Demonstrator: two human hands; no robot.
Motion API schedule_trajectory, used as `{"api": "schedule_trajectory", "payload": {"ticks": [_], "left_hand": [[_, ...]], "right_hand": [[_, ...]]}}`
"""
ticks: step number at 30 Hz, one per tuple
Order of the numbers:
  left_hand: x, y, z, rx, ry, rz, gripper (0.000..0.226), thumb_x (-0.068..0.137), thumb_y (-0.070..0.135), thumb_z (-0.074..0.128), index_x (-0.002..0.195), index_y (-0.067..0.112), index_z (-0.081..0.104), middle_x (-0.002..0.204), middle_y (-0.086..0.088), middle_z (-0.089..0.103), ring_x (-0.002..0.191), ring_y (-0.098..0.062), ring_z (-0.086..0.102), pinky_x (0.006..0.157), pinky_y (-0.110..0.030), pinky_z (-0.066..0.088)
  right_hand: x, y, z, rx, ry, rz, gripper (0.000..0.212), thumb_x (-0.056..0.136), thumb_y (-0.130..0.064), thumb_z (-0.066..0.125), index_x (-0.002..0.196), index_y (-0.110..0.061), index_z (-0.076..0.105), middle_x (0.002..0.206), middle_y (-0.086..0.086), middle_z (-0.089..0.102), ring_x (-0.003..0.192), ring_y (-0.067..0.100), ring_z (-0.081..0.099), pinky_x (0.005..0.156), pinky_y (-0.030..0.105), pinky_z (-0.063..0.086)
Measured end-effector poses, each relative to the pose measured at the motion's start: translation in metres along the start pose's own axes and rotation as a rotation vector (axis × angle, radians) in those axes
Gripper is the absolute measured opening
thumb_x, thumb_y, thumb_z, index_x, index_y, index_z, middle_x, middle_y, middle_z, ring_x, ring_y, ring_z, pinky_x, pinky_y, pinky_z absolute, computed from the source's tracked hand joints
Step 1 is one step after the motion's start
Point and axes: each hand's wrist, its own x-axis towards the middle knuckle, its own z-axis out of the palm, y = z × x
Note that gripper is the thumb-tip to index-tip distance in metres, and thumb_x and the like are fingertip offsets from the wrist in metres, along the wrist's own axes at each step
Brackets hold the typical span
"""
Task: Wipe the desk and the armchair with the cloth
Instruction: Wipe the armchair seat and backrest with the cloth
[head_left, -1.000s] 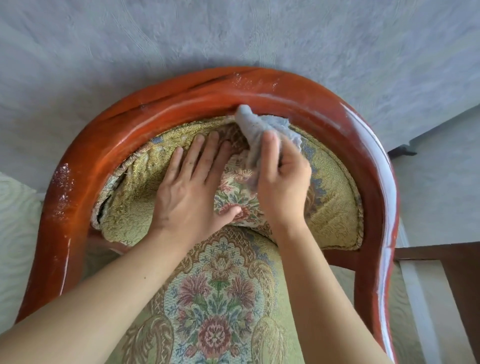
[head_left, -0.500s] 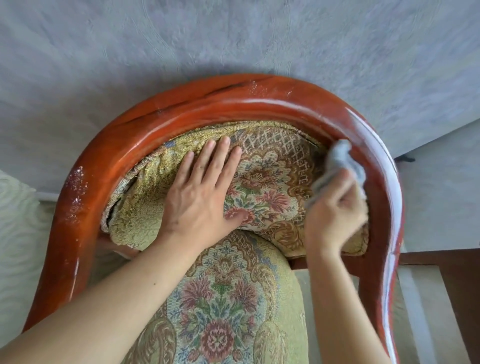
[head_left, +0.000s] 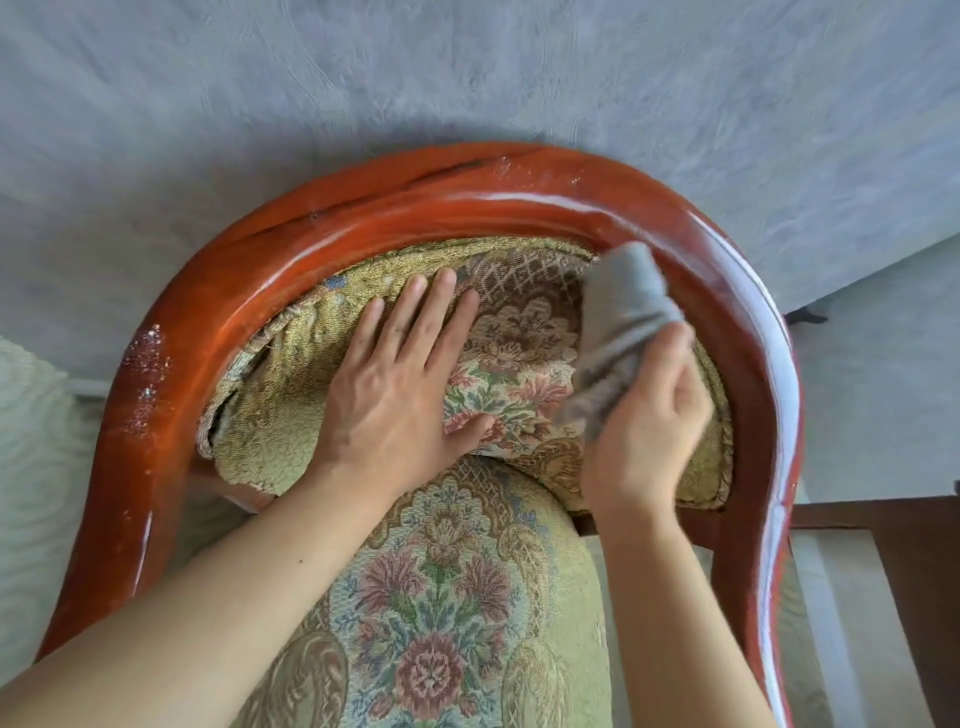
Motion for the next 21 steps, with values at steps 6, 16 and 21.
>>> {"api": "schedule_trajectory", "payload": {"ticks": [6,16,21], "left_hand": [[0.000,0.003,0.002,-0.035,0.007,-0.017,0.105,0.087,0.084,0.029,0.163,0.017,-0.002,0.170,-0.007,-0.009,0.157,-0.026,0.000,0.127,-0.049,0.010],[0.000,0.003,0.000,-0.078,0.024,-0.016,0.107,0.084,0.084,0.035,0.163,0.016,0.008,0.171,-0.007,-0.003,0.157,-0.026,0.002,0.127,-0.049,0.011],[0.000,0.003,-0.001,-0.072,0.021,-0.021,0.104,0.087,0.085,0.027,0.162,0.015,0.012,0.171,-0.008,-0.002,0.157,-0.026,0.002,0.127,-0.049,0.012]], "right_hand": [[0.003,-0.022,-0.027,0.152,0.307,-0.060,0.058,0.107,-0.032,0.034,0.060,-0.032,0.067,0.045,-0.010,0.056,0.036,0.005,0.052,0.043,0.025,0.049],[-0.008,0.026,0.048,-0.660,-0.062,-0.213,0.044,0.105,-0.039,0.037,0.133,-0.017,0.064,0.146,0.001,0.054,0.139,0.019,0.046,0.110,0.036,0.043],[0.006,0.007,0.035,-0.378,-0.260,-0.101,0.043,0.105,-0.037,0.041,0.080,-0.013,0.067,0.080,0.001,0.074,0.066,0.022,0.070,0.056,0.036,0.055]]}}
